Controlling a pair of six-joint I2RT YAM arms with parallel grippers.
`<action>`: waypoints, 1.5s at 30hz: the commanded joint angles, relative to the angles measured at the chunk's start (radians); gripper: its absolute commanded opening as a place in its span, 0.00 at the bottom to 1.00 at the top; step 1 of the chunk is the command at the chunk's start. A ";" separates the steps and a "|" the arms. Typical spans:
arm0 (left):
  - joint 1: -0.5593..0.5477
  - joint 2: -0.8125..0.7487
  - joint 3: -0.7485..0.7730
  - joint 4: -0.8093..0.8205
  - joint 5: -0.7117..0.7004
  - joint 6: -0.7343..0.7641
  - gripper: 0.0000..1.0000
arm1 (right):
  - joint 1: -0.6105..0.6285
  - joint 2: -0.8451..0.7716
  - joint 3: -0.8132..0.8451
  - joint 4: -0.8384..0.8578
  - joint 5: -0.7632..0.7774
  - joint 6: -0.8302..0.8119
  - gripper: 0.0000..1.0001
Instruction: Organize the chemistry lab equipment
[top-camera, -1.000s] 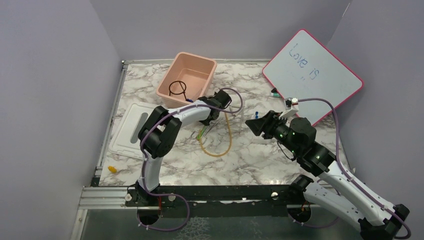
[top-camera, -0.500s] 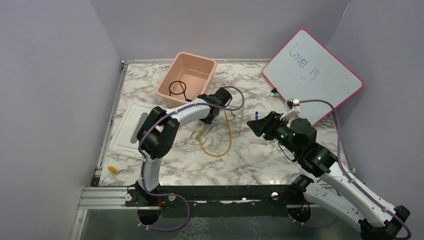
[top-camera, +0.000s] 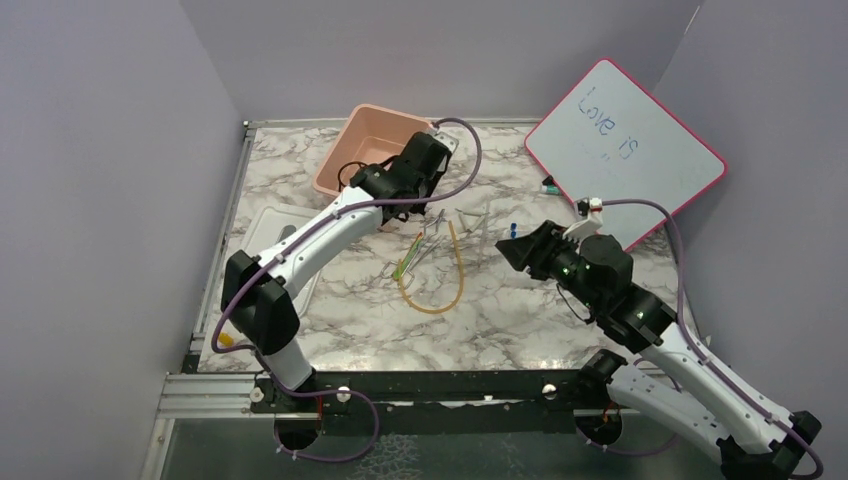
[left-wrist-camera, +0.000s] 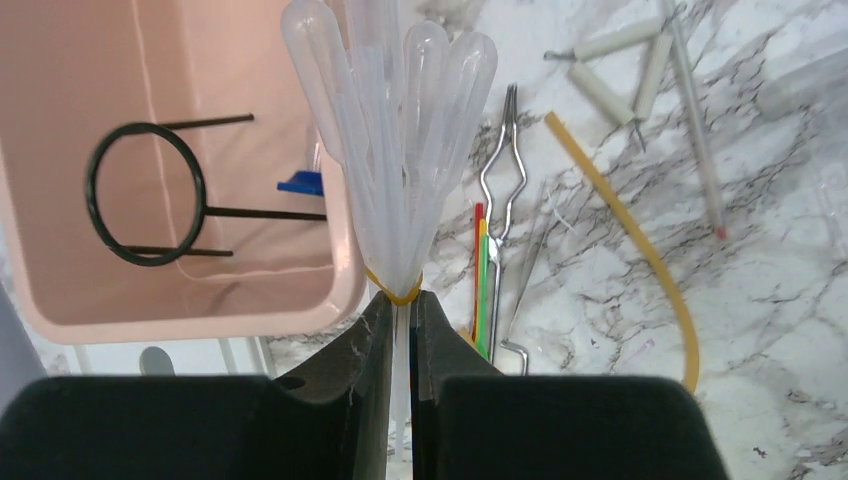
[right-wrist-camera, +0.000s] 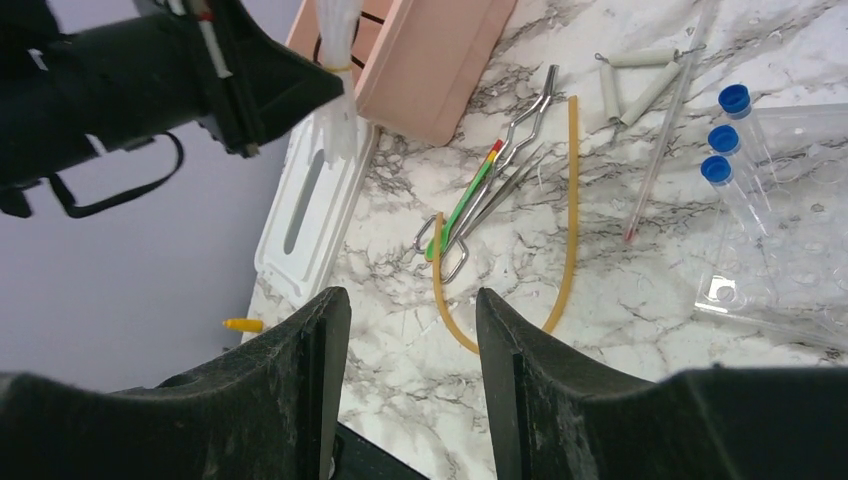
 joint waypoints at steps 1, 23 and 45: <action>0.044 -0.043 0.095 -0.014 0.022 0.031 0.12 | -0.001 0.015 0.035 -0.009 0.035 0.030 0.53; 0.324 0.382 0.495 -0.099 0.420 0.059 0.14 | -0.002 0.182 0.077 0.070 -0.120 0.131 0.49; 0.367 0.513 0.546 -0.106 0.525 0.040 0.40 | -0.001 0.299 0.066 0.106 -0.112 0.061 0.50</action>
